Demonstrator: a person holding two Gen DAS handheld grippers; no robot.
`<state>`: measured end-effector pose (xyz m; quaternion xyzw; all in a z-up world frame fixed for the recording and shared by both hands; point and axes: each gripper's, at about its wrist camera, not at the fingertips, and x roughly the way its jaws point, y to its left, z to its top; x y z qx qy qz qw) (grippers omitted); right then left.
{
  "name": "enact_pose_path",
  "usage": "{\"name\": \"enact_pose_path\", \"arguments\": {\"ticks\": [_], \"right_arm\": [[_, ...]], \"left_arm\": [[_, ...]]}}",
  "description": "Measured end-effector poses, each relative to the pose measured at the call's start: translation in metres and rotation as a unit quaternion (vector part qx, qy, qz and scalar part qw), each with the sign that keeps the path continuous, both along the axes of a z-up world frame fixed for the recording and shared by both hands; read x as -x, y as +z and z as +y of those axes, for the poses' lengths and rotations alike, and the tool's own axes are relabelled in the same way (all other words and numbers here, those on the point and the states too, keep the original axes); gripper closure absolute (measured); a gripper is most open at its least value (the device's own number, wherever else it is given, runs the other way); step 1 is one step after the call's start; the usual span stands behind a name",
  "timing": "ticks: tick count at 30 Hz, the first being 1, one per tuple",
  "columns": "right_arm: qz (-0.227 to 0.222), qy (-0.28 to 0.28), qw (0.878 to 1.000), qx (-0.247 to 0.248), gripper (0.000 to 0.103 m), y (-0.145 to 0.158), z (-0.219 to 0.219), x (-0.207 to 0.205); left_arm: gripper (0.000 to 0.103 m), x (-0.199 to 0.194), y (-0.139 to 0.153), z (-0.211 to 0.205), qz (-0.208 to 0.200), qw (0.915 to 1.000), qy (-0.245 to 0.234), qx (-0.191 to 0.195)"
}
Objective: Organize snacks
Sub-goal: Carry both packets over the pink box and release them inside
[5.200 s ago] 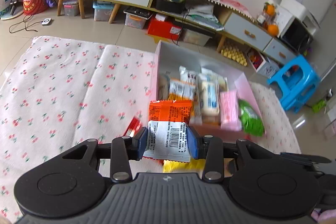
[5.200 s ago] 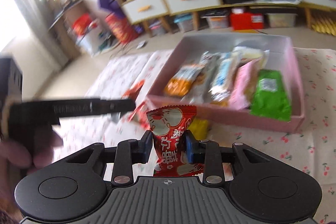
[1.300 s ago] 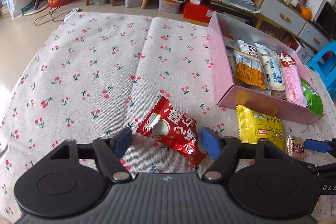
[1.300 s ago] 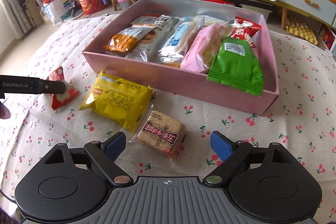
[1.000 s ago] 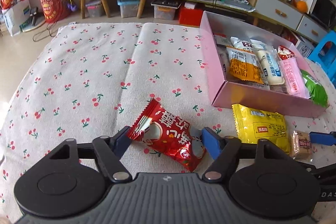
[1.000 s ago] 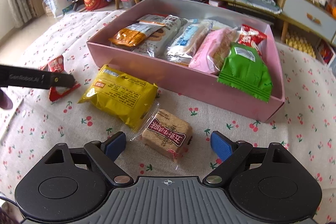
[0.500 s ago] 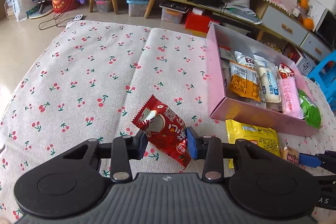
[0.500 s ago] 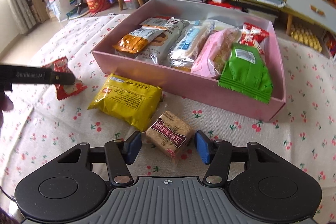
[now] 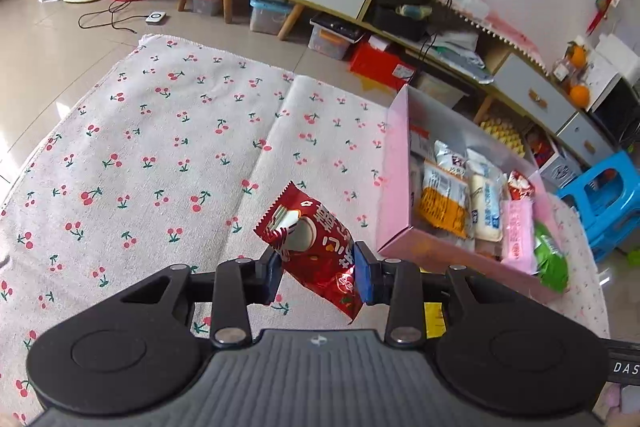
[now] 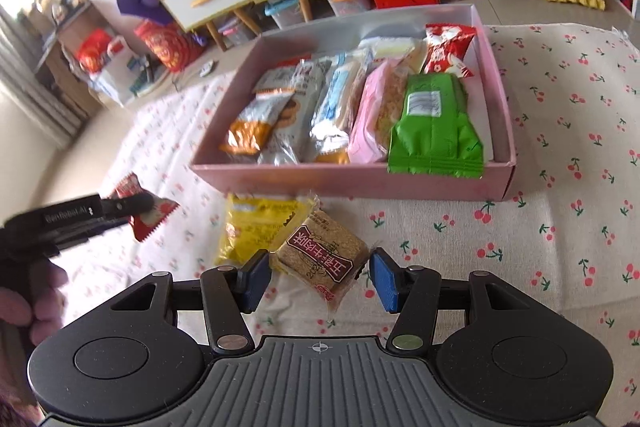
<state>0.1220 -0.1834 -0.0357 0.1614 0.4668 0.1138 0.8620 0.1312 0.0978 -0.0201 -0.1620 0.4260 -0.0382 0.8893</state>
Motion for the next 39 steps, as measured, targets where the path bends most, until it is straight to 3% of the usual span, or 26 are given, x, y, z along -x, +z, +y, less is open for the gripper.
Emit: {"name": "enact_pose_path", "arguments": {"ticks": [8, 19, 25, 39], "right_arm": [[-0.018, -0.053, 0.998, -0.025, 0.050, 0.017, -0.022, -0.010], [-0.039, -0.134, 0.988, -0.066, 0.049, 0.023, -0.059, -0.055], [-0.053, -0.147, 0.984, -0.083, 0.049, 0.010, -0.074, -0.075], [-0.057, -0.165, 0.977, -0.125, 0.049, -0.021, -0.098, -0.104]], "left_arm": [[0.069, -0.007, 0.015, -0.014, -0.026, 0.9996, -0.010, 0.001], [0.069, -0.052, 0.023, -0.058, -0.033, 0.9979, -0.052, -0.022], [0.069, -0.069, 0.019, -0.082, -0.045, 0.9949, -0.069, -0.057], [0.069, -0.112, 0.010, -0.131, -0.060, 0.9889, -0.097, -0.095]]}}
